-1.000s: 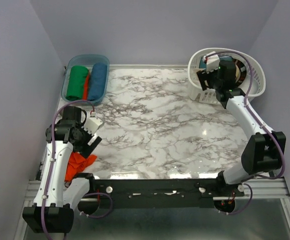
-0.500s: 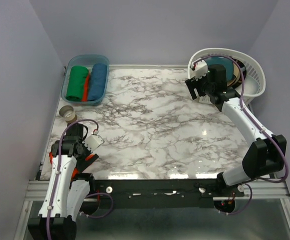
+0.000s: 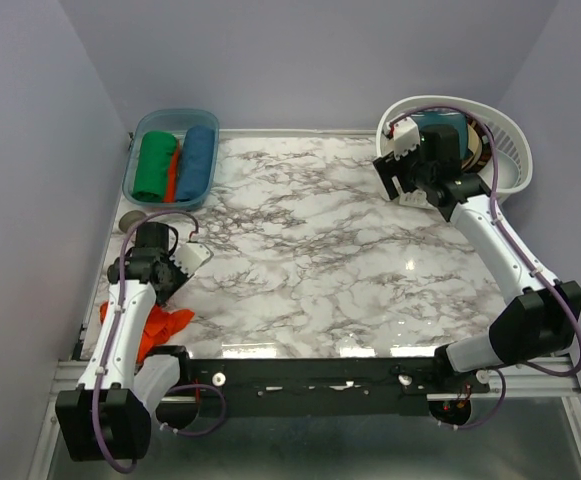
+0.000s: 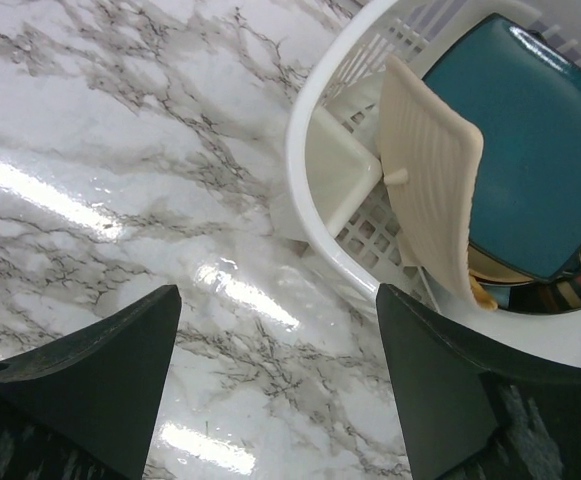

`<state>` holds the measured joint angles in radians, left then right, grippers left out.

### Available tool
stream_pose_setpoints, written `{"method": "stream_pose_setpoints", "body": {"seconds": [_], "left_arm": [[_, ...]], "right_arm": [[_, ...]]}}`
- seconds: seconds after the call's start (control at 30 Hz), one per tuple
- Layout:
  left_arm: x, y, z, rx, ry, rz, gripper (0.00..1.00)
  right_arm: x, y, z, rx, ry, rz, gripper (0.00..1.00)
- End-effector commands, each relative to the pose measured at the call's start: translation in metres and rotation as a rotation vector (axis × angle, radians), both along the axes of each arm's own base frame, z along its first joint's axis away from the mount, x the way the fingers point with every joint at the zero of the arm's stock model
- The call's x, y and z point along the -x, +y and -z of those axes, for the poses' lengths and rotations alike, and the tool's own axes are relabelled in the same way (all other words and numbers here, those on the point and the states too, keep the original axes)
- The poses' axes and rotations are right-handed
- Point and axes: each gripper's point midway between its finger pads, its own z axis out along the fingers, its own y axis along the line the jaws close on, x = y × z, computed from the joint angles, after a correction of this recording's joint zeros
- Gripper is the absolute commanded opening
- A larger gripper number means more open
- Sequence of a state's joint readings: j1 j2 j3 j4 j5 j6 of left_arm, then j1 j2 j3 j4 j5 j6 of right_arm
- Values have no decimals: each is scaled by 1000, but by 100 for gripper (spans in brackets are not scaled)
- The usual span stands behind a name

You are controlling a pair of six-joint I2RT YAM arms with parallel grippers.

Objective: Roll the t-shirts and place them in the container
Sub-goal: Pick up the T-shirt at the corner of the board.

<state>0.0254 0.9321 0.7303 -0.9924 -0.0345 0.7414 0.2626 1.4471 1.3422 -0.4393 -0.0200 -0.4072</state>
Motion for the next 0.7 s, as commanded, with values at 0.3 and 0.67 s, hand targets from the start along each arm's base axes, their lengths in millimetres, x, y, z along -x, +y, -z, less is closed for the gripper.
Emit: {"method": "stream_pose_setpoints", "body": {"seconds": [0.3, 0.67], "left_arm": [[-64, -99, -204, 545, -374, 148, 0], [-80, -159, -418, 934, -827, 319, 0]], "right_arm": [[25, -4, -25, -15, -19, 5, 88], [72, 30, -61, -142, 3, -222, 88]]}}
